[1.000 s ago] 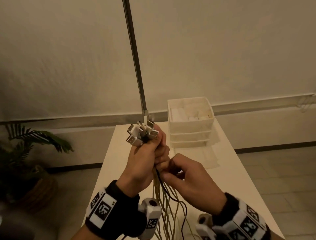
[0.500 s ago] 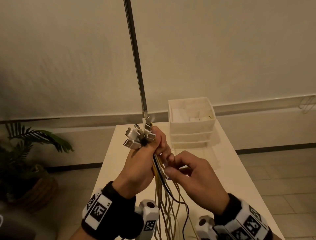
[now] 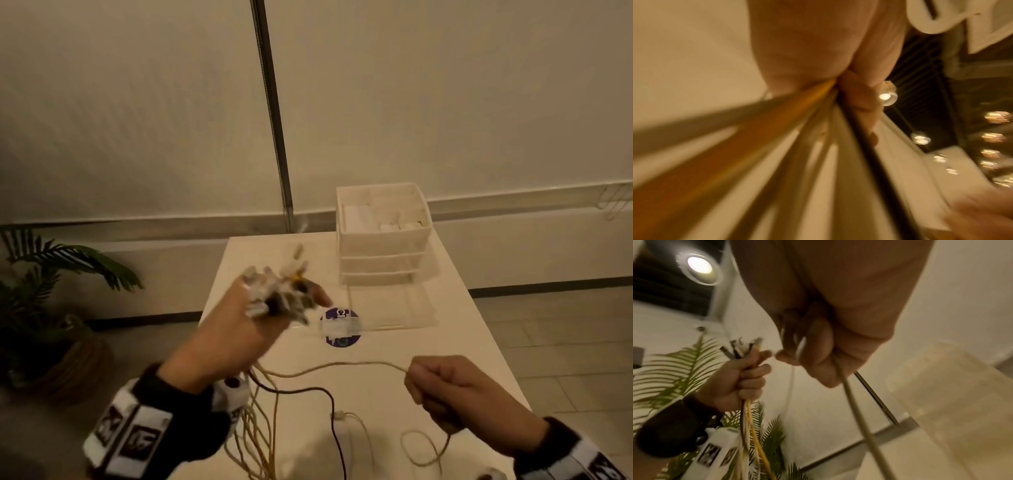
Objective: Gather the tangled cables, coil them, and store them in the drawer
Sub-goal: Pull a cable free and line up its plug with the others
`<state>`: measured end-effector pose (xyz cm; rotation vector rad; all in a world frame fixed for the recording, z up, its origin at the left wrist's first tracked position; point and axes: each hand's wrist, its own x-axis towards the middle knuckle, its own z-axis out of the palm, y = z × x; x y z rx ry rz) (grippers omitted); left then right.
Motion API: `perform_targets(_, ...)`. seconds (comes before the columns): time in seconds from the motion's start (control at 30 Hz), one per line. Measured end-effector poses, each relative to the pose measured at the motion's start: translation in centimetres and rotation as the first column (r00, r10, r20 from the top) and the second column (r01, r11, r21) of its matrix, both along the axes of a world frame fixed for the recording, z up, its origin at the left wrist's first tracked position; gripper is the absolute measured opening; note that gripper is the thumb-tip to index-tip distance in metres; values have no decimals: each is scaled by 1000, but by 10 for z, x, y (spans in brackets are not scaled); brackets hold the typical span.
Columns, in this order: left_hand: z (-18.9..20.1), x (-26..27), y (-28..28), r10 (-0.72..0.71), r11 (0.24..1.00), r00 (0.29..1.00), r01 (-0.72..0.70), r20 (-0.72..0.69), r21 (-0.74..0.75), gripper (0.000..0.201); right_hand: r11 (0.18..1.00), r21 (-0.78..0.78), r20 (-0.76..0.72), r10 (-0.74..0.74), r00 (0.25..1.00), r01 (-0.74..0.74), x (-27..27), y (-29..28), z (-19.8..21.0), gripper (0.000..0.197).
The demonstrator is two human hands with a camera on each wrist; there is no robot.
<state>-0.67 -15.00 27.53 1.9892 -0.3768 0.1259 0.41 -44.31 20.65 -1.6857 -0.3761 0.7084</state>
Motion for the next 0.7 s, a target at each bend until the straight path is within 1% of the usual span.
perform_targets(0.03,-9,-2,-21,-82,984,993,68,81,164,23,998,-48,102,-25,994,31,4,6,8,41)
perform_targets(0.07,-19,-3,-43,-154,958,981,118,119,262,24,996,-76,203,-36,978,52,7,16,18,41)
perform_targets(0.1,-26,-4,-60,-177,949,978,139,111,283,19,996,-63,269,-49,962,68,10,25,26,40)
perform_targets(0.13,-32,-2,-70,-148,960,984,118,102,255,18,996,-36,297,-67,952,82,12,32,34,40)
perform_targets(0.2,-42,1,-75,-32,985,991,9,127,172,22,995,-33,332,-73,940,89,16,40,44,40)
perform_targets(0.23,-41,2,-72,31,982,986,-61,165,176,27,995,-40,335,-74,939,93,17,41,45,40)
perform_targets(0.27,-39,3,-66,96,976,979,-129,182,177,30,995,-33,319,-80,944,96,18,39,44,40)
perform_targets(0.3,-37,5,-58,165,973,972,-188,167,134,31,994,-7,278,-101,955,107,18,37,43,40)
perform_targets(0.33,-34,7,-49,236,969,965,-243,115,45,37,993,33,227,-118,967,113,18,33,40,39)
perform_targets(0.37,-30,10,-38,308,950,950,-305,50,-70,44,990,78,175,-126,977,114,18,28,37,39)
perform_targets(0.4,-27,13,-25,373,914,928,-368,-7,-171,43,987,118,125,-122,985,107,18,25,33,39)
perform_targets(0.43,-25,16,-14,424,880,905,-422,-39,-219,36,985,143,83,-110,990,97,17,22,30,36)
perform_targets(0.47,-25,20,-7,463,862,885,-461,-46,-212,27,984,156,55,-96,994,86,17,21,27,33)
perform_targets(0.5,-26,21,-4,495,855,868,-493,-32,-161,23,985,155,45,-84,996,76,16,22,25,32)
perform_targets(0.57,-27,17,-12,540,840,841,-535,37,-90,26,989,118,54,-93,994,86,17,27,23,34)
perform_targets(0.6,-26,13,-21,511,858,855,-504,84,-96,28,990,101,70,-109,992,101,17,31,24,35)
perform_targets(0.63,-24,6,-31,448,894,884,-439,131,-93,30,989,92,88,-125,988,116,18,35,26,35)
perform_targets(0.67,-24,0,-41,354,935,919,-349,173,-58,35,988,88,101,-132,986,123,19,38,28,35)
perform_targets(0.7,-26,-3,-51,252,966,945,-258,206,2,45,989,90,107,-125,986,116,20,41,31,35)
